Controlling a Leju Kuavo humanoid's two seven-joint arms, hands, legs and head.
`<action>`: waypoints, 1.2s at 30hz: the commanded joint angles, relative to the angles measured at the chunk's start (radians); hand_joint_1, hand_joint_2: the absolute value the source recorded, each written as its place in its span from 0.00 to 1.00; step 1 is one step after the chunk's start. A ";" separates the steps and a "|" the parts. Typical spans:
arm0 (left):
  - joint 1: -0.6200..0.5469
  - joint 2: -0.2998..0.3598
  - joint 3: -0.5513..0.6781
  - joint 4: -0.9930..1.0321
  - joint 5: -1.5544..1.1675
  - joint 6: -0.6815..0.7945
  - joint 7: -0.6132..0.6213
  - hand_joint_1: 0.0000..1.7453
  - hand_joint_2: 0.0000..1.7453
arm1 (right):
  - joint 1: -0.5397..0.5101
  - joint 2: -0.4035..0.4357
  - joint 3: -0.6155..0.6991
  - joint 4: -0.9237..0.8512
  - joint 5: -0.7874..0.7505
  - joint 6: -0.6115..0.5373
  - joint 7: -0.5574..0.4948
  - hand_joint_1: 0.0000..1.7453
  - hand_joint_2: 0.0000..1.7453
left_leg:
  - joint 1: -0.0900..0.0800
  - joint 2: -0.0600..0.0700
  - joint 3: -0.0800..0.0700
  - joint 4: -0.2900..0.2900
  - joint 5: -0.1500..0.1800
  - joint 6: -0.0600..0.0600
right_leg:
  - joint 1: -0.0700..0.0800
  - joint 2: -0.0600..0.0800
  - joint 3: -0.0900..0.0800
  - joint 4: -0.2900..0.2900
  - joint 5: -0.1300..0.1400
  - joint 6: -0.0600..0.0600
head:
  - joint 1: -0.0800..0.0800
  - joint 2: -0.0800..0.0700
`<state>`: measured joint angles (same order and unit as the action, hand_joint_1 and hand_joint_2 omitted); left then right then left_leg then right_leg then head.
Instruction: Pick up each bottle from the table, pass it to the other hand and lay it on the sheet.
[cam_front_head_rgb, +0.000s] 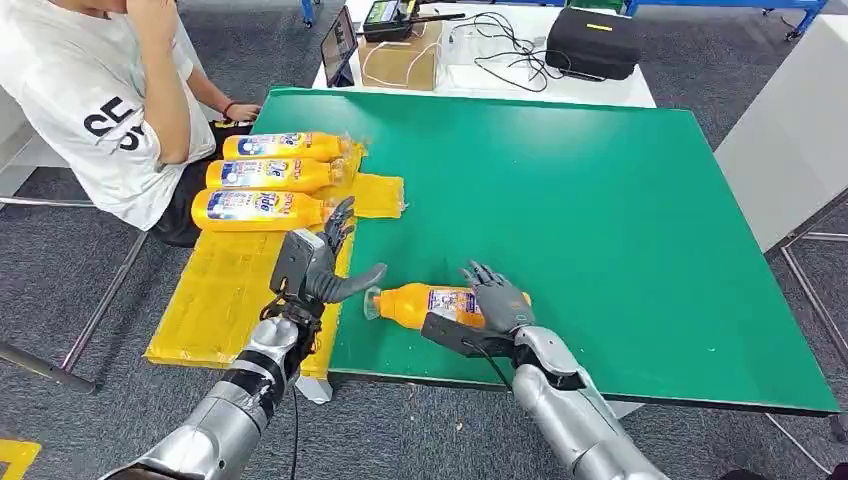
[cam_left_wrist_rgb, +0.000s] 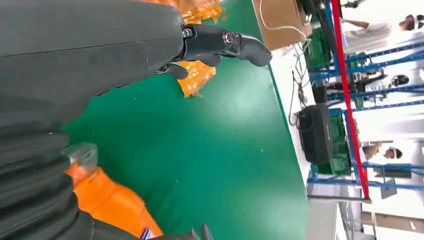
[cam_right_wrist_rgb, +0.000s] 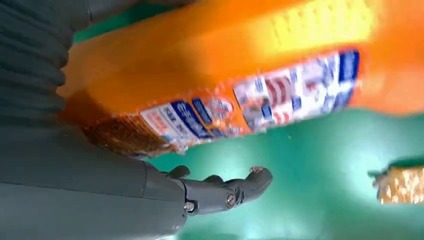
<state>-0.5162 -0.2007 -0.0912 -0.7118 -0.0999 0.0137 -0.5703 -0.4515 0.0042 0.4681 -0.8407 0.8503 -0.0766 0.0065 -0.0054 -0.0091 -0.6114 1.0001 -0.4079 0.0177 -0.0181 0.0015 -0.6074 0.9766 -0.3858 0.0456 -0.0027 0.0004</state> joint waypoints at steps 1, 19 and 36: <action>-0.038 -0.003 0.022 0.069 -0.018 -0.002 -0.020 0.00 1.00 | -0.072 -0.072 0.108 0.189 0.005 0.101 -0.004 1.00 1.00 | 0.001 -0.002 0.002 0.000 0.000 -0.001 | 0.001 -0.003 0.003 -0.001 0.000 -0.001 | 0.000 0.000; -0.055 -0.004 0.036 0.086 -0.020 -0.023 -0.022 0.00 1.00 | -0.096 -0.067 0.103 0.184 -0.075 0.072 -0.042 1.00 1.00 | 0.002 -0.003 0.002 0.000 0.002 0.001 | 0.002 -0.004 0.004 -0.002 0.002 -0.002 | 0.000 0.000; -0.074 -0.012 0.002 0.095 0.094 -0.066 0.059 0.00 1.00 | 0.086 0.163 -0.187 -0.145 -0.481 -0.357 -0.290 1.00 1.00 | 0.001 0.001 -0.005 0.000 0.002 0.000 | 0.002 -0.002 -0.005 0.001 0.002 -0.002 | 0.000 0.000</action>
<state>-0.5440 -0.2140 -0.0877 -0.6786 -0.0541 -0.0153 -0.5386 -0.4002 0.0996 0.3776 -0.9019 0.4295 -0.4162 -0.2389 -0.0051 -0.0082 -0.6183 1.0001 -0.4046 0.0194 -0.0175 0.0015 -0.6142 0.9776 -0.3819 0.0450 -0.0027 0.0000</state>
